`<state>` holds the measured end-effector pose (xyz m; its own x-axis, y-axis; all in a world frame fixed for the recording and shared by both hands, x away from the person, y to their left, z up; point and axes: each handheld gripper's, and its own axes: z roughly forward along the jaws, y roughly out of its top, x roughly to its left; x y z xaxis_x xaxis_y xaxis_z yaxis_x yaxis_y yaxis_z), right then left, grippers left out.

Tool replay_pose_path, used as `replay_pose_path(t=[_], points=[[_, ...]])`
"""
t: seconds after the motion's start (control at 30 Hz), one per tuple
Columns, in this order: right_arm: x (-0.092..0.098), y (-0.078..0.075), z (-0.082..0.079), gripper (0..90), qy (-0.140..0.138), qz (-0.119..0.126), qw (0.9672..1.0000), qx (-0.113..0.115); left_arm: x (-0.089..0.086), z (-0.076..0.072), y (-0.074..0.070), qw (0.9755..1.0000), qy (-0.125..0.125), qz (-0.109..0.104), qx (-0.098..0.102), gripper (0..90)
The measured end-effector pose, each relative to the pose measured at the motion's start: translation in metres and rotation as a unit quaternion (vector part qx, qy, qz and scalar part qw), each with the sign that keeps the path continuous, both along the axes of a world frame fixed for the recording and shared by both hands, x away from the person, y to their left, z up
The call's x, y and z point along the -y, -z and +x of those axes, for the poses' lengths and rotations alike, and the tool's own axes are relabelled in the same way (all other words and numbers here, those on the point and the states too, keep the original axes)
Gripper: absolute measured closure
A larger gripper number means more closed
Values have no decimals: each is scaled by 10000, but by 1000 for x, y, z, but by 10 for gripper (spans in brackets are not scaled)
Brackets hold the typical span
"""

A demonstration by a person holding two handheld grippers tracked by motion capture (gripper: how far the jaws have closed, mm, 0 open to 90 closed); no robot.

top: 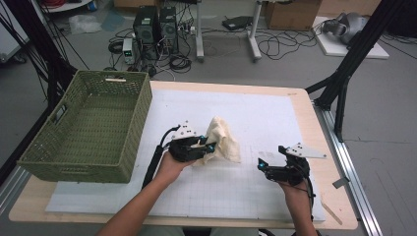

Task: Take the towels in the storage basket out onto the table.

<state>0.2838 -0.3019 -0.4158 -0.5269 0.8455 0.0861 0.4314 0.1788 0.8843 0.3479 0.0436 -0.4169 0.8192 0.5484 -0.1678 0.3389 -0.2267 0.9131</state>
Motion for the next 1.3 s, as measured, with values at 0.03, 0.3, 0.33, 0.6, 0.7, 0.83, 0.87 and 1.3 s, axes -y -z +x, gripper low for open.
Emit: replay_pose_path(t=[0.03,0.3,0.33,0.6,0.7,0.83,0.87,1.3], points=[[0,0,0,50,9,8,10000,1,2,3,5,9998,-120,39,-160,574],[2,2,1,50,12,-15,10000,-53,-8,-2,6,9987,-345,132,-359,238],[2,2,1,50,13,-9,10000,-59,-12,-3,5,9986,-365,129,-355,224],[0,3,2,50,16,-60,10000,-75,-47,-16,-11,9987,-495,-124,-50,224],[0,3,2,50,27,-51,9999,-104,-63,-20,-11,9977,-620,-277,-18,232],[0,4,3,50,26,-81,9999,-93,-79,-26,-10,9966,-763,-317,-3,237],[0,3,2,50,26,-73,9999,-93,-82,-28,-9,9966,-750,-346,-20,241],[2,2,6,50,118,-24,9998,-142,-90,-37,-5,9954,-889,-366,-38,248]])
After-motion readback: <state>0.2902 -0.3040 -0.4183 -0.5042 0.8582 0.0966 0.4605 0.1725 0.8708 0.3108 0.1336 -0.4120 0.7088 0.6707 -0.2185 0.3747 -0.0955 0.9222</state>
